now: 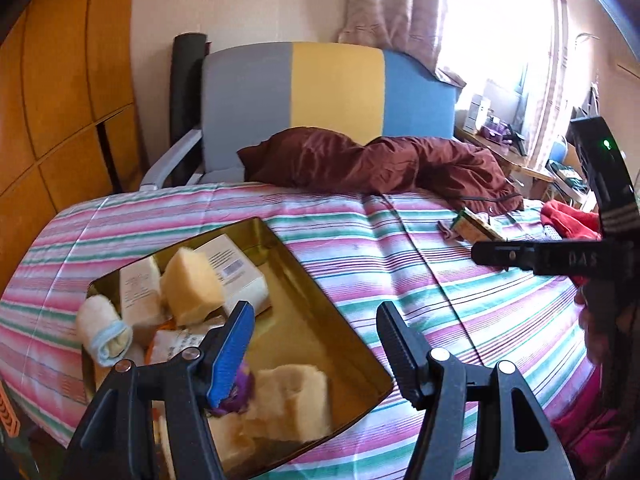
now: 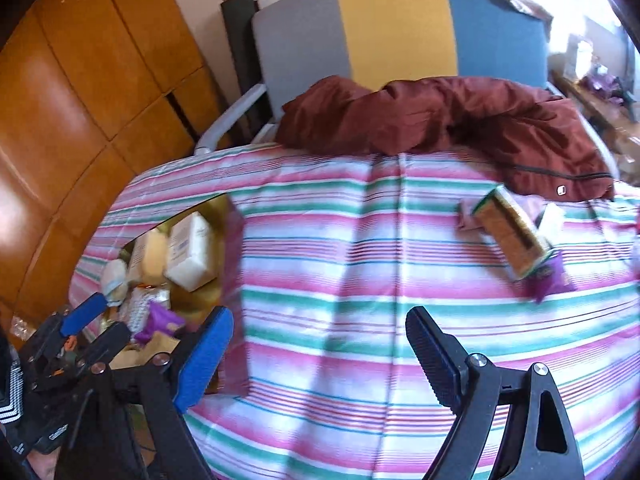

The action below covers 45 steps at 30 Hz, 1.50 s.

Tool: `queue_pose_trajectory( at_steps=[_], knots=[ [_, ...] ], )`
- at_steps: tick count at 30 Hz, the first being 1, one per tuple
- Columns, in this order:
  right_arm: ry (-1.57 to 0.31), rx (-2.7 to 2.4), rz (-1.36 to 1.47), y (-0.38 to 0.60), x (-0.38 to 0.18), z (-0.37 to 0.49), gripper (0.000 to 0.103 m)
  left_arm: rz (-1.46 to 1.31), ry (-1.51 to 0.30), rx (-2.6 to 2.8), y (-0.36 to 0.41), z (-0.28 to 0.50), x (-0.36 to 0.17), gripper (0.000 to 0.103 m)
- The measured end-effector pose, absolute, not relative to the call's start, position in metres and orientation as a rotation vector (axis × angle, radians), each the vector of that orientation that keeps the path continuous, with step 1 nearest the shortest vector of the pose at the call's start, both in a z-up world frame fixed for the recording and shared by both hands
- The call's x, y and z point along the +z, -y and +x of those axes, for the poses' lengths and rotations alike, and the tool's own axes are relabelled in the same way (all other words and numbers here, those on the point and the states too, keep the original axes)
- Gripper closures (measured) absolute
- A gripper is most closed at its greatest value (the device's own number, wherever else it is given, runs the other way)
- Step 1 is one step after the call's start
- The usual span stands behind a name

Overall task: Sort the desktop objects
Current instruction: 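Move both grippers back over the remaining items on the bed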

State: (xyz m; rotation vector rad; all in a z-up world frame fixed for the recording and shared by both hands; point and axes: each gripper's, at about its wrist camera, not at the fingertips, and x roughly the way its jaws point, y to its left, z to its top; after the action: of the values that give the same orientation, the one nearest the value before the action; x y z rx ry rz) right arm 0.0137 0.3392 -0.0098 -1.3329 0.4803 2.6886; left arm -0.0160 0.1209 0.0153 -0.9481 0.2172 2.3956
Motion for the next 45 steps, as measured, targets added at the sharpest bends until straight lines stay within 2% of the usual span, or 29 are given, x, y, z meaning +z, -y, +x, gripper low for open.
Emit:
queue_pose_trajectory(
  at_steps=[13, 20, 32, 37, 45],
  knots=[
    [-0.464, 2.464, -1.284, -0.458, -0.017, 0.035, 0.014, -0.885, -0.347, 2.278, -0.201, -0.013, 0.020, 0.039],
    [-0.390, 2.352, -1.362, -0.514, -0.044, 0.042, 0.014, -0.889, -0.394, 2.215, -0.238, -0.013, 0.013, 0.039],
    [-0.353, 2.336, -1.478, -0.539, -0.090, 0.040, 0.014, -0.944, -0.451, 2.124, -0.291, -0.021, -0.009, 0.039],
    [-0.306, 2.310, -1.505, -0.541, -0.098, 0.036, 0.014, -1.051, -0.373, 2.041, -0.313, -0.036, -0.023, 0.039],
    [-0.413, 2.300, -1.468, -0.560, -0.099, 0.038, 0.014, -1.234, -0.121, 1.869, -0.355, -0.068, -0.038, 0.041]
  ],
)
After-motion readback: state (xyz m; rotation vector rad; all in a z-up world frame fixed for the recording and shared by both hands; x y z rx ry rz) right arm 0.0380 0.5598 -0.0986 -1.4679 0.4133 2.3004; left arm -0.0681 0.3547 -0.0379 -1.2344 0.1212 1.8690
